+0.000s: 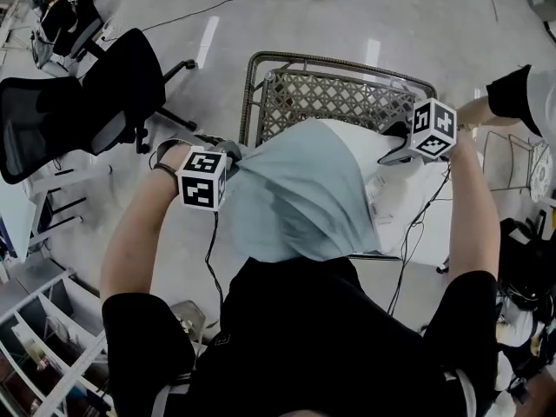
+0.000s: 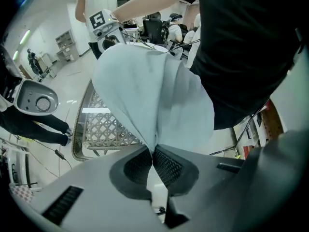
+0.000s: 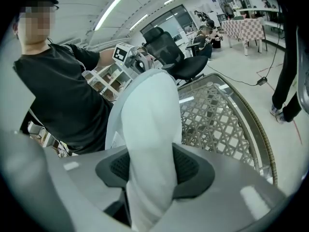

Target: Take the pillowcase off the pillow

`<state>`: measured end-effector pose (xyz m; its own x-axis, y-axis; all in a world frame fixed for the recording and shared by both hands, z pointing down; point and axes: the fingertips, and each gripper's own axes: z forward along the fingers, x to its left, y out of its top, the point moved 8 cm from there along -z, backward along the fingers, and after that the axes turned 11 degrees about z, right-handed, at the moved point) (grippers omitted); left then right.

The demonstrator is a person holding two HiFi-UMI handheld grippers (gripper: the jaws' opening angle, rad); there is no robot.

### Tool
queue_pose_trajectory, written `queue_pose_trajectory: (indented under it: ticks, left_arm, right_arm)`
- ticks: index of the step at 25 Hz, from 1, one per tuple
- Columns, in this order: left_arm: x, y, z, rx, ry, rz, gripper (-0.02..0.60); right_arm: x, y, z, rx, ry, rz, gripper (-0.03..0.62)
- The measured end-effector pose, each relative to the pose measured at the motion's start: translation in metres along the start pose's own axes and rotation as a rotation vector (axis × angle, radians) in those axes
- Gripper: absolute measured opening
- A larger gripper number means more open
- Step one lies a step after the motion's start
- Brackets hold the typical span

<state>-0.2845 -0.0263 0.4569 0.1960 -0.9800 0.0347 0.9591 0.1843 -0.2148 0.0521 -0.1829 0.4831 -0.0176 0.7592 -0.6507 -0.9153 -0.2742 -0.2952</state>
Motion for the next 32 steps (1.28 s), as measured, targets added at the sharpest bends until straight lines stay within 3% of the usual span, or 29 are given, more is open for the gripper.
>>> queue_pose_trajectory:
  ticks: [7,11,14,17,20,25,29,32]
  left_arm:
    - [-0.004,0.002,-0.008,-0.047,0.018,-0.038,0.011]
    - [-0.012,-0.01,-0.002,0.053,0.003,0.005,0.011]
    - [-0.025,-0.038,0.004,0.13,-0.027,-0.027,0.011]
    - [-0.017,-0.054,-0.001,0.103,0.075,-0.137,0.011]
    - [0.0,-0.055,-0.012,0.125,0.201,-0.165,0.011]
    - [0.013,-0.053,-0.051,0.113,0.387,-0.231,0.011]
    - [0.004,-0.068,-0.076,0.18,0.467,-0.259,0.011]
    - [-0.011,-0.084,-0.086,0.25,0.476,-0.282,0.011]
  right_arm:
    - [-0.017,-0.01,-0.02,-0.028,-0.005,0.057,0.227]
    - [-0.031,-0.014,-0.028,-0.031,-0.052,0.087,0.227]
    - [-0.046,-0.021,-0.05,-0.002,-0.188,0.137,0.216]
    - [-0.051,-0.012,-0.058,0.006,-0.273,0.139,0.216]
    - [-0.046,0.013,-0.045,-0.021,-0.32,0.069,0.219]
    - [-0.042,0.071,-0.03,-0.045,-0.488,-0.017,0.233]
    - [-0.034,0.11,-0.02,-0.11,-0.628,-0.025,0.256]
    - [-0.021,0.124,-0.019,-0.141,-0.799,-0.045,0.314]
